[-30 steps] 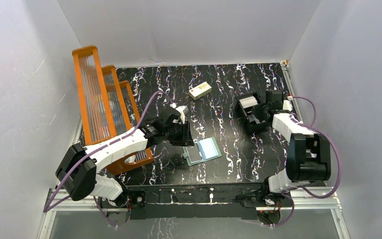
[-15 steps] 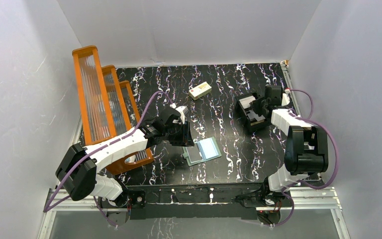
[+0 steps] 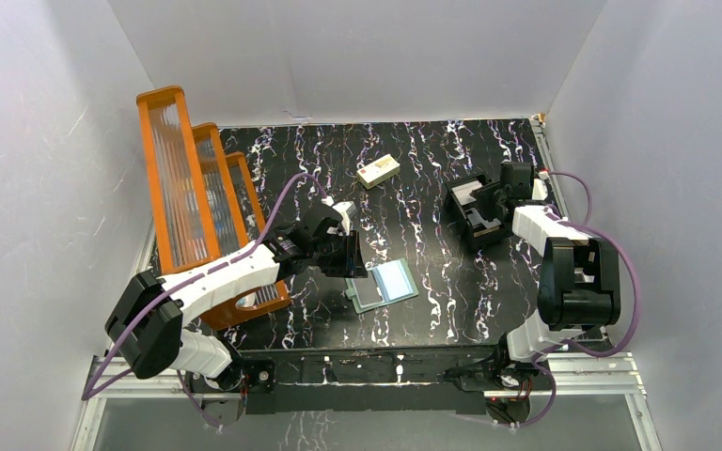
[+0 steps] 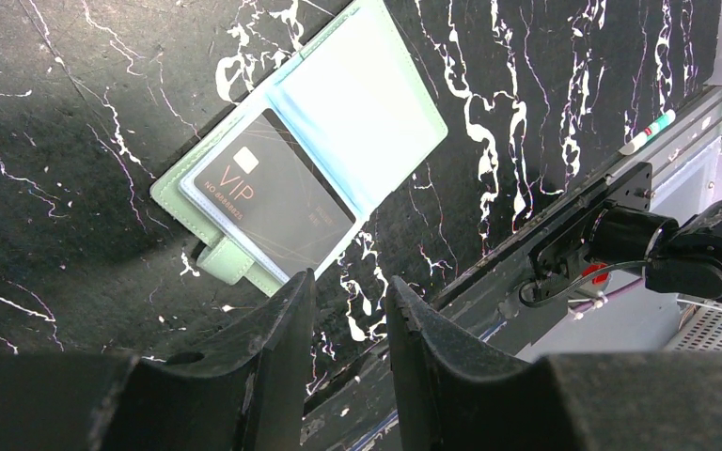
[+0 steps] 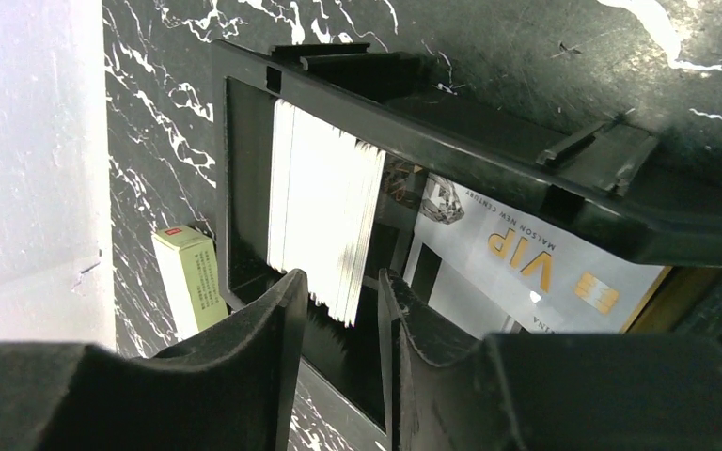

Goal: Put the credit cards into the card holder
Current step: Pick up the credit card from the storage box.

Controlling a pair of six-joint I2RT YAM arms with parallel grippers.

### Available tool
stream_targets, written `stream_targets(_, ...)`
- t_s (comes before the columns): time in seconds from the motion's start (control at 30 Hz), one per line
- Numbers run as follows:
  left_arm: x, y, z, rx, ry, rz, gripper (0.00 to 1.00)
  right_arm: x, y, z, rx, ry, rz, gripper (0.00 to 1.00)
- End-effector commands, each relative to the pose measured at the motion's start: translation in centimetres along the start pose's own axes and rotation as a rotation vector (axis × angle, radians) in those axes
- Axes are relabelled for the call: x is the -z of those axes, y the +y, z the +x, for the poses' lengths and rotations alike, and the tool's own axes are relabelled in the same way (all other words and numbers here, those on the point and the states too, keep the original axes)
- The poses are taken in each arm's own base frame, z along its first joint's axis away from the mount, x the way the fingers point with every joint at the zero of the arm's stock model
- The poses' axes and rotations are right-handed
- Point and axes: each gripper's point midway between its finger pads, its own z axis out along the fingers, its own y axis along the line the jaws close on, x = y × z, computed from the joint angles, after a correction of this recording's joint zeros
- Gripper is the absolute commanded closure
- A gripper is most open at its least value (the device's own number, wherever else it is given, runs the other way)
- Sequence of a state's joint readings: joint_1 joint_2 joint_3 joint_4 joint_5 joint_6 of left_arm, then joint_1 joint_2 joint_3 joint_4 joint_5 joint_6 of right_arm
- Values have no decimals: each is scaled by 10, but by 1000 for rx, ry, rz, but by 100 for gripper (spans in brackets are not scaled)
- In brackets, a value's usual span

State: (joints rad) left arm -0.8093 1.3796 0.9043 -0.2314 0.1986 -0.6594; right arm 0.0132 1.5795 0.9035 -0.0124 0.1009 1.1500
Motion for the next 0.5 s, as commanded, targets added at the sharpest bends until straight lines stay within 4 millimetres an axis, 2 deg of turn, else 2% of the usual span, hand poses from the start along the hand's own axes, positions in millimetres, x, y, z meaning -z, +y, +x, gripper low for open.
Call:
stream_targets(0.0, 3, -4, 2, -4, -3, 19, 67, -3, 4, -6, -19, -14, 8, 57)
stream_targets(0.3, 4, -8, -2, -15, -10, 26, 67, -15, 8, -5, -33, -11, -14, 57)
stream_targets(0.47, -3, -7, 1, -9, 17, 22, 67, -12, 14, -9, -44, -33, -39, 61)
